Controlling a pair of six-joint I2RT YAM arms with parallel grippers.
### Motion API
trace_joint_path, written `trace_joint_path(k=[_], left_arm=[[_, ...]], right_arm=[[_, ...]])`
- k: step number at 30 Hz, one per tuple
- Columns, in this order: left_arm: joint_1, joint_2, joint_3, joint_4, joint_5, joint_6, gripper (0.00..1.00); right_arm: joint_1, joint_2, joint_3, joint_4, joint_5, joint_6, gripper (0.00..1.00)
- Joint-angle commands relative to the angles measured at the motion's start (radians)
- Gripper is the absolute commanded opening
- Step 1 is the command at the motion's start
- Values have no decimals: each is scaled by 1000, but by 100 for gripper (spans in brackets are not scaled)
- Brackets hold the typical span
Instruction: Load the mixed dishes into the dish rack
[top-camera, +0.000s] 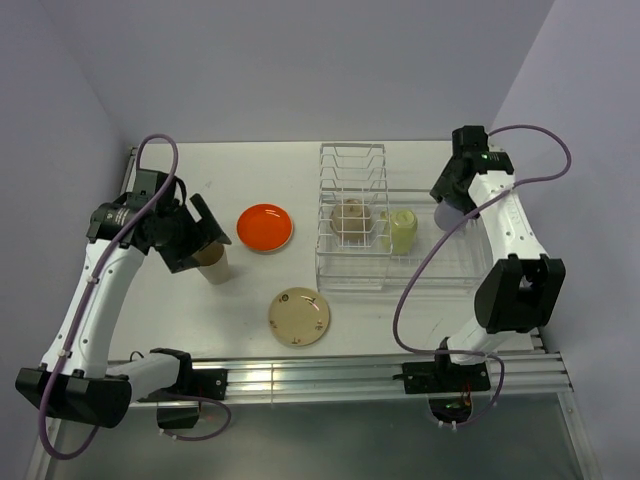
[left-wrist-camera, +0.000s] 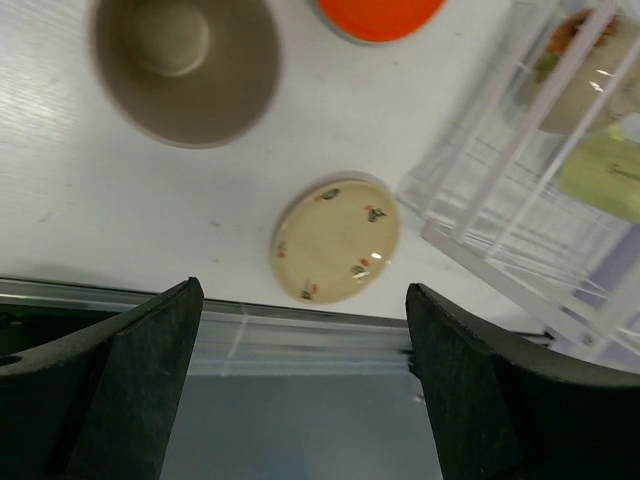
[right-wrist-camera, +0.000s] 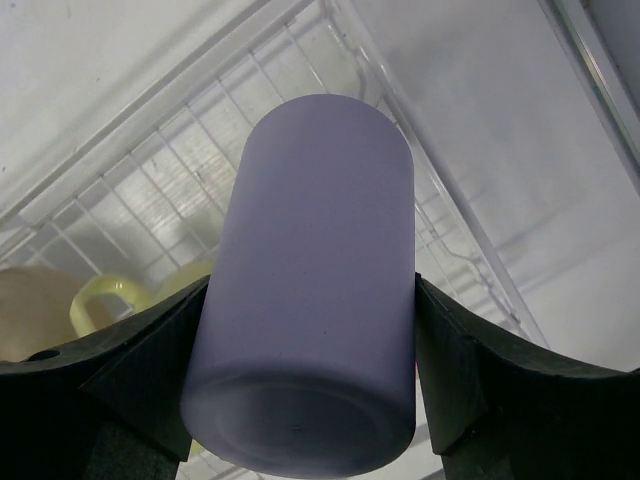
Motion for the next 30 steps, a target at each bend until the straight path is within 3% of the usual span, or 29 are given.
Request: trace_joint_path(k=[1,6,16,19,20,21,26,28,30], left_arm=[[3,-42,-32,-15,-141,55,89],[3,-27,-53,2,-149,62,88],[-49,30,-70,22,-201,54,87],[-72,51,-81,22,-218,48,87],[-78,54,-91,24,-219,48,87],[-89,60,-98,28,-224,48,88],[-98,67,-105,48,-259,48,88],[-98,71,-96,59,-268,57,88],[-98,83,-85,80,-287,63,88]], right_arm=[[-26,50,46,82,-3,-25,0],[-33,121,83,91,-58,-28,0],[-35,157,32,126,-134,-32,15],[-35,147,23,131,-157,-32,38],[-35,144,19,133,-157,-32,58],[-35,143,16,131,-154,-29,64],[-35,120,0,145,-173,-43,71],[-33,109,-3,151,-184,-46,82],[-33,114,-1,145,-189,-48,84]])
